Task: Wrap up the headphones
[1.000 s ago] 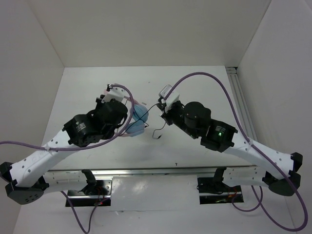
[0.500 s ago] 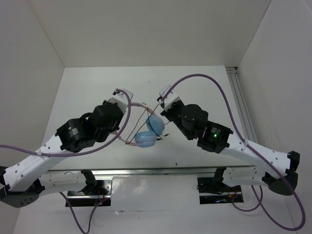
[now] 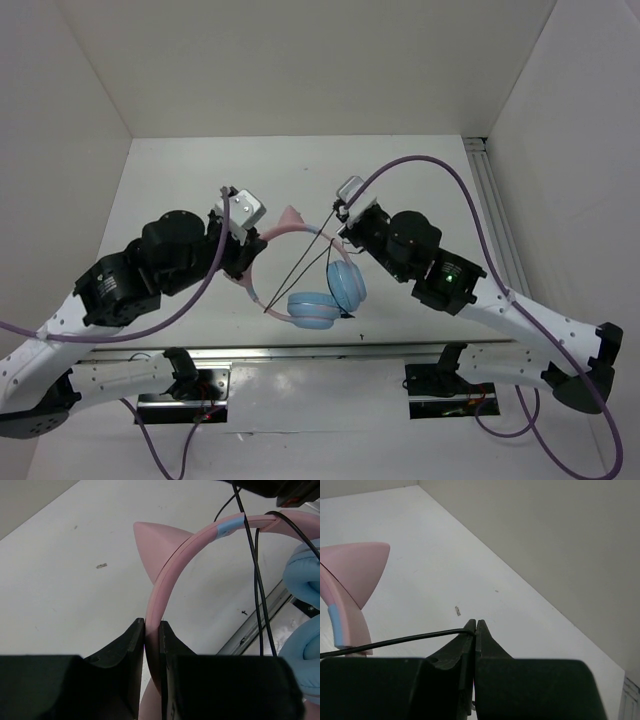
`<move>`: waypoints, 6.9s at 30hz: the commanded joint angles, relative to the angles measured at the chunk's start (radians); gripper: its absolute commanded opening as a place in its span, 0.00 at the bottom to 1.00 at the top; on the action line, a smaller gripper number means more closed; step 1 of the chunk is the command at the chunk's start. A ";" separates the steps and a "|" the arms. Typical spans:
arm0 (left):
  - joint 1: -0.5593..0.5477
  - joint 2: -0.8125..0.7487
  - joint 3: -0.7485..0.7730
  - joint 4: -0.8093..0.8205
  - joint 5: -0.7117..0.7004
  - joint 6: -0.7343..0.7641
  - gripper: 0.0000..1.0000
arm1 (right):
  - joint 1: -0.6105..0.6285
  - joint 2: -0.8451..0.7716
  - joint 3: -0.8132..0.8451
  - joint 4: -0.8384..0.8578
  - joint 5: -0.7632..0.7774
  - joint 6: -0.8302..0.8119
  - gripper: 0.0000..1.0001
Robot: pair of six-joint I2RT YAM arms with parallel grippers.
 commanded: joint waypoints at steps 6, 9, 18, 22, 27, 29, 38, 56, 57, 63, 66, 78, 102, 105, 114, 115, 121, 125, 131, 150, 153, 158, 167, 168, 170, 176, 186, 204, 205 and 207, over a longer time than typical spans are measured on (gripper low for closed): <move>-0.011 -0.111 0.114 -0.049 0.131 -0.039 0.00 | -0.103 -0.088 -0.062 0.145 -0.042 0.036 0.00; -0.011 -0.131 0.135 -0.031 0.080 -0.099 0.00 | -0.123 -0.133 -0.142 0.228 -0.134 0.059 0.01; -0.011 -0.167 0.112 0.098 0.170 -0.168 0.00 | -0.201 -0.084 -0.232 0.363 -0.425 0.158 0.03; -0.011 -0.154 0.094 0.152 0.304 -0.199 0.00 | -0.226 -0.052 -0.232 0.401 -0.500 0.180 0.11; -0.011 -0.154 0.076 0.238 0.319 -0.284 0.00 | -0.261 -0.015 -0.241 0.473 -0.640 0.243 0.15; -0.011 -0.154 0.067 0.268 0.319 -0.297 0.00 | -0.261 -0.015 -0.241 0.486 -0.677 0.269 0.15; -0.011 -0.154 0.085 0.288 0.283 -0.334 0.00 | -0.261 -0.027 -0.345 0.699 -0.790 0.384 0.21; -0.011 -0.164 -0.024 0.348 -0.197 -0.469 0.00 | -0.261 0.036 -0.518 0.931 -0.841 0.531 0.17; -0.011 -0.164 -0.036 0.357 -0.211 -0.484 0.00 | -0.261 0.036 -0.531 0.944 -0.841 0.540 0.17; -0.011 -0.187 -0.115 0.459 -0.277 -0.524 0.00 | -0.261 0.070 -0.592 1.049 -0.869 0.608 0.17; -0.011 -0.187 -0.124 0.471 -0.303 -0.548 0.00 | -0.250 0.080 -0.621 1.101 -0.853 0.619 0.17; -0.011 -0.230 -0.167 0.567 -0.411 -0.651 0.00 | -0.209 0.235 -0.641 1.274 -0.866 0.686 0.00; -0.011 -0.162 -0.268 0.713 -0.685 -0.757 0.00 | -0.092 0.369 -0.636 1.478 -0.850 0.752 0.12; -0.011 -0.139 -0.277 0.723 -0.665 -0.769 0.00 | -0.092 0.390 -0.612 1.507 -0.872 0.777 0.09; -0.011 -0.082 -0.248 0.747 -0.734 -0.677 0.00 | -0.045 0.432 -0.615 1.569 -0.904 0.826 0.12; 0.009 -0.063 -0.225 0.747 -0.734 -0.677 0.00 | -0.036 0.432 -0.615 1.593 -0.904 0.836 0.12; 0.078 -0.030 -0.184 0.738 -0.687 -0.636 0.00 | -0.003 0.441 -0.626 1.604 -0.904 0.846 0.13; 0.126 -0.030 -0.174 0.729 -0.678 -0.636 0.00 | 0.020 0.419 -0.635 1.604 -0.904 0.846 0.17; 0.186 -0.012 -0.174 0.716 -0.645 -0.656 0.00 | 0.040 0.419 -0.624 1.604 -0.904 0.846 0.20; 0.296 0.063 -0.184 0.716 -0.642 -0.607 0.00 | 0.096 0.389 -0.624 1.496 -0.879 0.832 0.05; 0.296 0.083 -0.208 0.718 -0.688 -0.564 0.00 | 0.116 0.364 -0.577 1.325 -0.834 0.803 0.02; 0.273 0.108 -0.205 0.576 -0.826 -0.599 0.00 | 0.138 0.323 -0.450 0.983 -0.738 0.741 0.00; 0.200 0.146 -0.222 0.180 -1.046 -0.795 0.00 | 0.138 0.211 -0.249 0.441 -0.562 0.694 0.00; 0.189 0.137 -0.237 0.166 -1.046 -0.815 0.00 | 0.138 0.200 -0.248 0.428 -0.562 0.694 0.00; 0.155 0.126 -0.276 0.109 -1.060 -0.899 0.00 | 0.138 0.189 -0.233 0.418 -0.576 0.709 0.00; 0.059 0.094 -0.352 0.216 -1.060 -0.765 0.00 | 0.138 0.211 -0.163 0.322 -0.593 0.654 0.00; -0.061 0.085 -0.335 0.145 -0.995 -0.549 0.00 | 0.138 0.202 -0.017 -0.028 -0.433 0.474 0.00; -0.081 0.004 -0.331 0.276 -0.482 -0.105 0.00 | 0.138 0.174 0.098 -0.266 -0.430 0.185 0.00; -0.081 0.004 -0.331 0.276 -0.455 -0.105 0.00 | 0.138 0.160 0.083 -0.243 -0.413 0.184 0.00; -0.081 -0.022 -0.342 0.288 -0.391 -0.094 0.00 | 0.138 0.111 0.037 -0.190 -0.398 0.175 0.00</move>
